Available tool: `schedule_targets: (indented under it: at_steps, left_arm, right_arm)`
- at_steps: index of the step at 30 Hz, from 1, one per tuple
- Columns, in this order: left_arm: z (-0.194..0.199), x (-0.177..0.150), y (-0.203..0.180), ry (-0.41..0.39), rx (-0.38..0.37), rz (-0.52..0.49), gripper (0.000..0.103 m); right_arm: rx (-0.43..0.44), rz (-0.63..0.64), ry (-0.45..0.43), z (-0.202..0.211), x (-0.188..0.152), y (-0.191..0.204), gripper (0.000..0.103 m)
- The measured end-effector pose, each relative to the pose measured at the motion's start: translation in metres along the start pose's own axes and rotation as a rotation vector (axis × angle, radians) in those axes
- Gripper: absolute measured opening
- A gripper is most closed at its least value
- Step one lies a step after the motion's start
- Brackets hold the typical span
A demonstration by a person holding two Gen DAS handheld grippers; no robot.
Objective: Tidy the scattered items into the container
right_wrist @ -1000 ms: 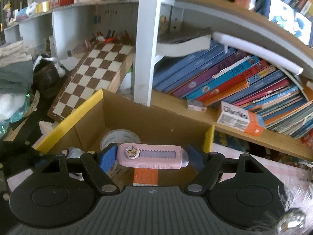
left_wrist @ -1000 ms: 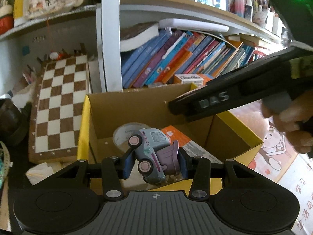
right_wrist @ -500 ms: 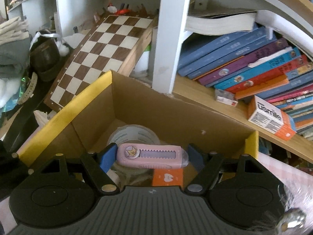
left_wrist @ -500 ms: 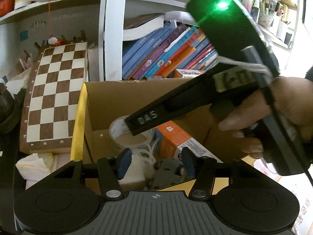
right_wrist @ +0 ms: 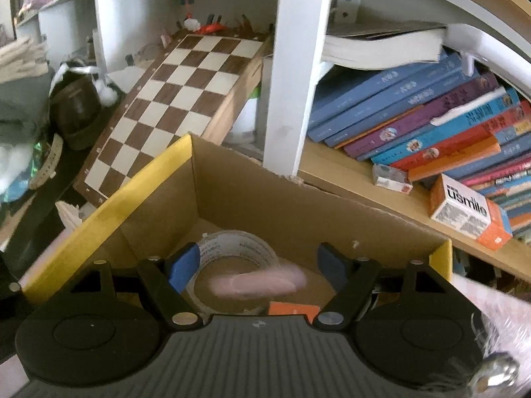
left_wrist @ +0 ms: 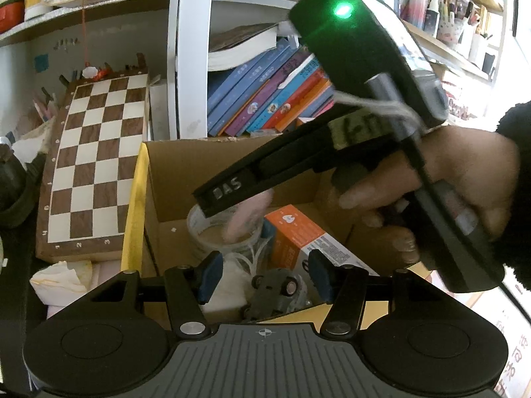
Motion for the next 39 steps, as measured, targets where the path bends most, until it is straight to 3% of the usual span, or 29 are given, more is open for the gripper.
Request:
schedule_targets:
  at_steps: [19,30,39]
  left_arm:
    - [0.042,-0.006,-0.015,-0.048,0.0,-0.035,0.058]
    - [0.077,-0.03,-0.016,-0.055,0.011,-0.035,0.062]
    - [0.095,-0.053,-0.019,-0.027,0.013,-0.033,0.063]
  right_arm:
    - [-0.01,-0.047,-0.077,0.09,-0.034,0.024,0.077]
    - [-0.038,-0.068,-0.108,0.143,-0.078,0.037,0.077]
    - [-0.069,-0.063,-0.076,0.17,-0.133,0.047,0.078]
Point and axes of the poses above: each gripper's, at about its wrist camera, not at the fingertips, and z roughly against the way its jaws point, y to its left, x to its top, the point moved 9 cm from there along -z, roughly the way its jaws point, and after that the axes turned 13 degrees about x, right-handed, at the moved point
